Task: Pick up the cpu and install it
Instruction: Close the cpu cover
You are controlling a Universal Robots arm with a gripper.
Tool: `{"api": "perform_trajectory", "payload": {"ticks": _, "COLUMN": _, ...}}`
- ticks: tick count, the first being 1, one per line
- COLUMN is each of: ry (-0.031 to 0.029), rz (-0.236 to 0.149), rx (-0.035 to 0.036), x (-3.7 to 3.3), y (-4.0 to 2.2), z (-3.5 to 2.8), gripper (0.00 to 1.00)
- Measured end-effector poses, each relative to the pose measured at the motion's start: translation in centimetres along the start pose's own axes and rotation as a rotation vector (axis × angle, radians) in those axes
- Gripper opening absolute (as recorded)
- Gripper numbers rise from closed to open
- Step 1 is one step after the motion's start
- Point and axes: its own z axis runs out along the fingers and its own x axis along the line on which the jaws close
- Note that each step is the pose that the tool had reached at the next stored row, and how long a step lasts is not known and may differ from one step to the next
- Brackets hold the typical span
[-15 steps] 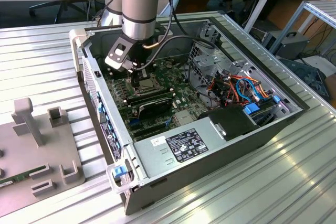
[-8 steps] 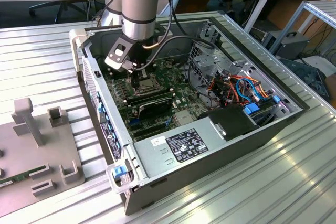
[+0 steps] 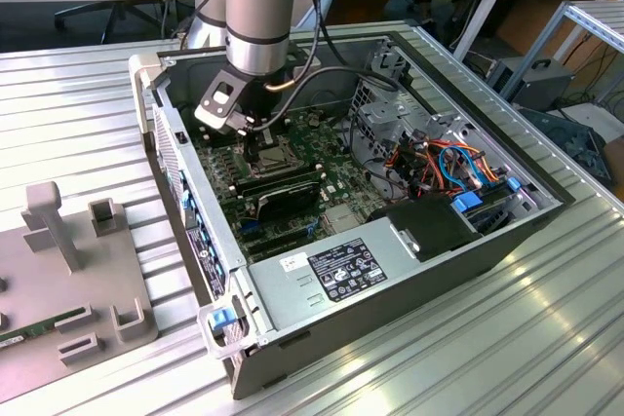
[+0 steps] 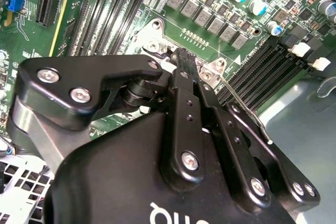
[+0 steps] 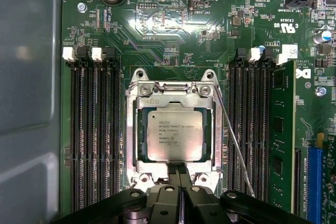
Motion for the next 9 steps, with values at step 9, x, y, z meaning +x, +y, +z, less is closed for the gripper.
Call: {"api": "perform_trajectory", "payload": {"ticks": 9, "ry": -0.0013, "rz": 0.000, "rx": 0.0003, "x": -0.05, "y": 0.05, "z": -1.36, "gripper": 0.11}}
